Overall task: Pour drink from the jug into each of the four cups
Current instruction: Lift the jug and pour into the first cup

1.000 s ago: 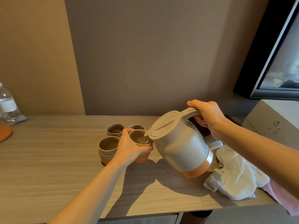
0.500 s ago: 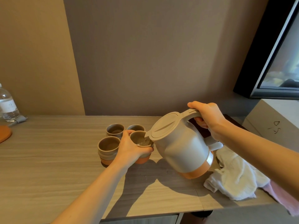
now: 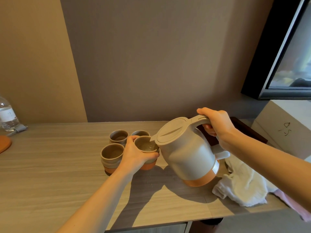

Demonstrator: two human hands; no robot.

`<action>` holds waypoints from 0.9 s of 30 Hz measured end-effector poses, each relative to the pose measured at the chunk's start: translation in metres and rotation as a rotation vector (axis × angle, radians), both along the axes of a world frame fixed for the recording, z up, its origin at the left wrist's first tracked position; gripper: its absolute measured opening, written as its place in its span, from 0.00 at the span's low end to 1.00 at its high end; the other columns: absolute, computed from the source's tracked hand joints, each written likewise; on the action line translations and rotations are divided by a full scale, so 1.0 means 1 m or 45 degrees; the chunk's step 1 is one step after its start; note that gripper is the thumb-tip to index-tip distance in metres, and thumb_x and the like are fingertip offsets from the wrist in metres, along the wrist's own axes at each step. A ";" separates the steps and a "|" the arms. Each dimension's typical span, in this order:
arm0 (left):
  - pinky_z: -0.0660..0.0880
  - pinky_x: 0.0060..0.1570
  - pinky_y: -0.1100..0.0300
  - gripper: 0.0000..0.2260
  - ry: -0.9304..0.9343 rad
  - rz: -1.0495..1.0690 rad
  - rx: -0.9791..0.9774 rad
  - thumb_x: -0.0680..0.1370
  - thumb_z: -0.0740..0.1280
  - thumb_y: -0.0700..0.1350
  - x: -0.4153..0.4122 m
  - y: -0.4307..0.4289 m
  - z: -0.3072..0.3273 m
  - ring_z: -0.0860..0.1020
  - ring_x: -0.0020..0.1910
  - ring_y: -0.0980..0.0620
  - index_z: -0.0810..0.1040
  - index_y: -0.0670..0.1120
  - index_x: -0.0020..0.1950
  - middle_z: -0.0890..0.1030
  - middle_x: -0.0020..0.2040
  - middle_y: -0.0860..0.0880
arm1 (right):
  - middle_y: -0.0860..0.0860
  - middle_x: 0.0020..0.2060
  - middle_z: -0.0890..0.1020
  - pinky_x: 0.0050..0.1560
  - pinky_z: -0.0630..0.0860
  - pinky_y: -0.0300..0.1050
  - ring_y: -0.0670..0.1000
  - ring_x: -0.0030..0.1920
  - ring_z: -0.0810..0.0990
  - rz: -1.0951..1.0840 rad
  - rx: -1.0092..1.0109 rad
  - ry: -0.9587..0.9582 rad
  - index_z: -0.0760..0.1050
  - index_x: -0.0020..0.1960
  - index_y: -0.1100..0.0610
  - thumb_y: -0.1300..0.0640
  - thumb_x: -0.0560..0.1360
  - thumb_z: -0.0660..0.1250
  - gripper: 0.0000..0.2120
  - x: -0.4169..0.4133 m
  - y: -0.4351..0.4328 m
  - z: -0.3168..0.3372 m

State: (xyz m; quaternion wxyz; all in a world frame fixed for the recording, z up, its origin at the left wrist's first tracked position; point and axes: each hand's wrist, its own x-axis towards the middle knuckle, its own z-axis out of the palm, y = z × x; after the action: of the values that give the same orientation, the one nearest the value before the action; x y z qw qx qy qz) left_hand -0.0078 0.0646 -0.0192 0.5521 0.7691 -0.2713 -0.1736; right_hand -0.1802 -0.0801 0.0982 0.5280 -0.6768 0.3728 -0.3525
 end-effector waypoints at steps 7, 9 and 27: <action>0.73 0.52 0.56 0.40 0.018 0.048 -0.031 0.61 0.82 0.52 0.003 -0.005 0.001 0.70 0.58 0.52 0.61 0.58 0.65 0.71 0.58 0.55 | 0.50 0.22 0.72 0.33 0.66 0.40 0.47 0.26 0.67 -0.061 0.139 -0.122 0.76 0.35 0.59 0.48 0.74 0.66 0.16 -0.006 -0.006 -0.015; 0.73 0.51 0.56 0.39 0.013 0.045 -0.031 0.61 0.82 0.52 0.005 -0.006 0.001 0.71 0.58 0.51 0.61 0.59 0.63 0.71 0.58 0.55 | 0.49 0.21 0.73 0.33 0.67 0.40 0.47 0.25 0.67 -0.076 0.165 -0.156 0.76 0.35 0.59 0.48 0.74 0.66 0.16 -0.007 -0.007 -0.018; 0.71 0.58 0.57 0.41 0.030 0.055 -0.009 0.61 0.82 0.49 0.002 -0.010 -0.038 0.72 0.59 0.51 0.62 0.52 0.66 0.73 0.60 0.51 | 0.49 0.24 0.76 0.32 0.65 0.38 0.46 0.26 0.68 -0.055 0.229 -0.188 0.78 0.36 0.59 0.49 0.74 0.67 0.14 -0.018 -0.006 -0.036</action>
State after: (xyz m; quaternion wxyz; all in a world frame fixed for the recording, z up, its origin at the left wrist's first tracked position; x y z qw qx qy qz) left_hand -0.0057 0.0546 -0.0574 0.5615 0.7707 -0.2488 -0.1699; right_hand -0.1984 -0.0860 0.0624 0.6048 -0.5907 0.3775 -0.3778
